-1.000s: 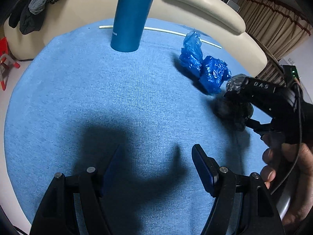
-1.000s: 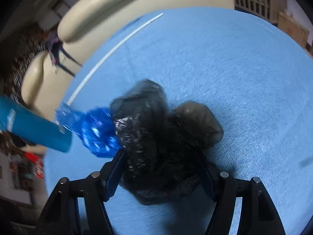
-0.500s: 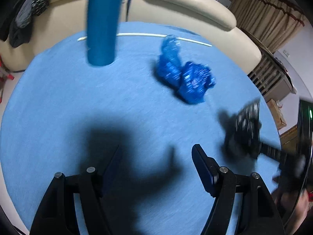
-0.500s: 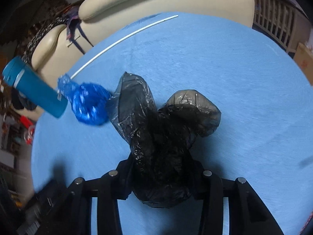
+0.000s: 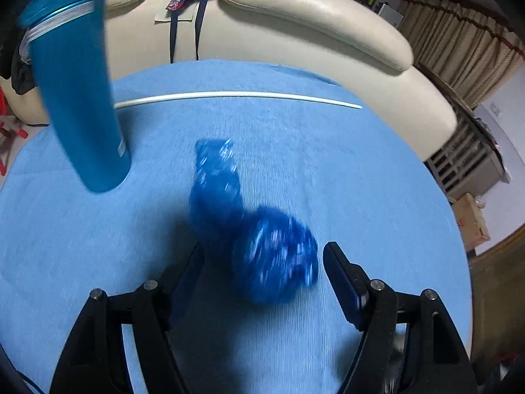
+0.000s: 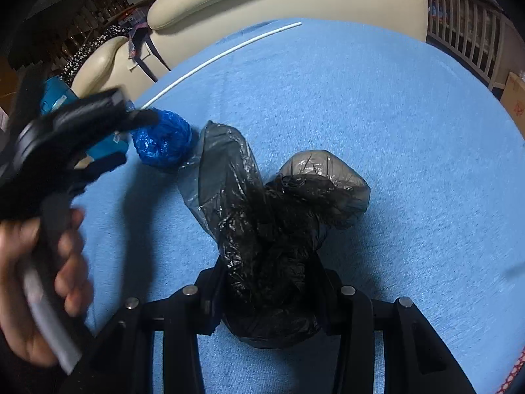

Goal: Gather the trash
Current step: 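Grasp the blue plastic bag with the left tool, then carry the black bag and blue bag over the red wastebasket, then lower the black bag into the wastebasket and open the right tool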

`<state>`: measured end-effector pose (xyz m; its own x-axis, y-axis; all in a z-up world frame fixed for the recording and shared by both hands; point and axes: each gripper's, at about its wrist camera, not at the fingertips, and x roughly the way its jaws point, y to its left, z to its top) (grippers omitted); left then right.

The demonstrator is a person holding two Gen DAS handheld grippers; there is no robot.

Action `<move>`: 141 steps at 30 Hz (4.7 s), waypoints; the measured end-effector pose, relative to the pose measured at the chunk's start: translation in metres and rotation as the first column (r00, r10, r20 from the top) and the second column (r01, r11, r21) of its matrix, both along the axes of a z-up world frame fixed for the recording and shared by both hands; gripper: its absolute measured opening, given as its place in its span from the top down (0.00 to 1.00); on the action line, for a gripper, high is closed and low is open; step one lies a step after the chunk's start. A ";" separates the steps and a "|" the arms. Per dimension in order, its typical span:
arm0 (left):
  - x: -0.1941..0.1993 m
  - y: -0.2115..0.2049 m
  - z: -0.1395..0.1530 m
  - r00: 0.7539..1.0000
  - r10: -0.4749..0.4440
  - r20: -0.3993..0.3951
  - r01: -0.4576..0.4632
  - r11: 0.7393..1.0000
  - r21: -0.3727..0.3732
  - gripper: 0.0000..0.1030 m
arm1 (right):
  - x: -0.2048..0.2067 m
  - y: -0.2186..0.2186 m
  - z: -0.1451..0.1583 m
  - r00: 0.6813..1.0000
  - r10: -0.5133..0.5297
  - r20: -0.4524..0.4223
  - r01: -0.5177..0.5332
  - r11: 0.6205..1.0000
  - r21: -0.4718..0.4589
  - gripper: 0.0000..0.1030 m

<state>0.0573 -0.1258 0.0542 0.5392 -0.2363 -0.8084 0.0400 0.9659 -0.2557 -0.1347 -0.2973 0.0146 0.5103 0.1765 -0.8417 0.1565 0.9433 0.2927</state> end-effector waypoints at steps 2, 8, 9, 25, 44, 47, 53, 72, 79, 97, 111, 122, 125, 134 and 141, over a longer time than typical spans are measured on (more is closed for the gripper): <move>0.014 -0.008 -0.009 1.000 0.014 -0.017 -0.014 0.999 0.044 0.25 | 0.000 -0.001 -0.001 1.000 -0.001 0.000 0.001 1.000 0.014 0.55; 0.023 -0.014 -0.030 0.998 -0.039 -0.045 0.042 0.996 0.074 0.42 | -0.002 -0.002 -0.002 1.000 0.002 0.006 -0.002 1.000 0.020 0.55; 0.018 -0.013 -0.029 0.998 -0.045 -0.036 0.048 0.995 0.091 0.43 | -0.002 -0.002 -0.002 1.000 0.003 0.007 -0.003 1.000 0.018 0.55; -0.080 0.003 -0.021 0.991 -0.136 0.007 0.134 0.982 0.130 0.44 | -0.052 -0.010 0.007 0.998 -0.053 0.024 0.053 0.998 -0.018 0.55; -0.161 -0.009 -0.011 0.970 -0.239 0.034 0.233 0.965 0.118 0.44 | -0.102 -0.022 0.006 0.992 -0.120 0.033 0.119 0.992 0.029 0.55; -0.171 -0.014 -0.012 0.966 -0.256 0.034 0.250 0.960 0.123 0.44 | -0.110 -0.024 0.004 0.991 -0.127 0.034 0.126 0.991 0.035 0.55; -0.185 -0.027 -0.014 0.955 -0.294 0.027 0.288 0.948 0.133 0.44 | -0.119 -0.030 0.002 0.988 -0.151 0.031 0.149 0.987 0.051 0.55; -0.214 -0.066 -0.014 0.917 -0.397 0.033 0.387 0.907 0.166 0.44 | -0.150 -0.066 0.004 0.964 -0.260 0.053 0.254 0.963 0.090 0.55; -0.221 -0.078 -0.010 0.905 -0.423 0.041 0.411 0.896 0.171 0.44 | -0.167 -0.080 0.007 0.951 -0.304 0.064 0.298 0.951 0.086 0.55; -0.239 -0.107 0.002 0.863 -0.501 0.055 0.486 0.856 0.176 0.44 | -0.253 -0.138 0.015 0.882 -0.465 0.080 0.458 0.884 0.089 0.55; -0.263 -0.151 0.009 0.802 -0.594 0.069 0.574 0.797 0.187 0.44 | -0.311 -0.174 0.010 0.809 -0.584 0.069 0.579 0.811 0.084 0.55; -0.290 -0.186 0.014 0.741 -0.666 0.083 0.643 0.740 0.198 0.44 | -0.355 -0.201 0.010 0.740 -0.669 0.064 0.666 0.743 0.066 0.55; -0.295 -0.196 0.016 0.725 -0.684 0.086 0.660 0.725 0.199 0.44 | -0.362 -0.206 0.009 0.729 -0.682 0.060 0.679 0.731 0.061 0.55; -0.318 -0.225 0.023 0.664 -0.741 0.098 0.714 0.667 0.212 0.44 | -0.374 -0.212 0.004 0.713 -0.700 0.036 0.699 0.714 0.039 0.55; -0.329 -0.240 0.022 0.641 -0.762 0.095 0.734 0.644 0.216 0.44 | -0.381 -0.222 -0.005 0.709 -0.705 0.017 0.705 0.709 0.032 0.55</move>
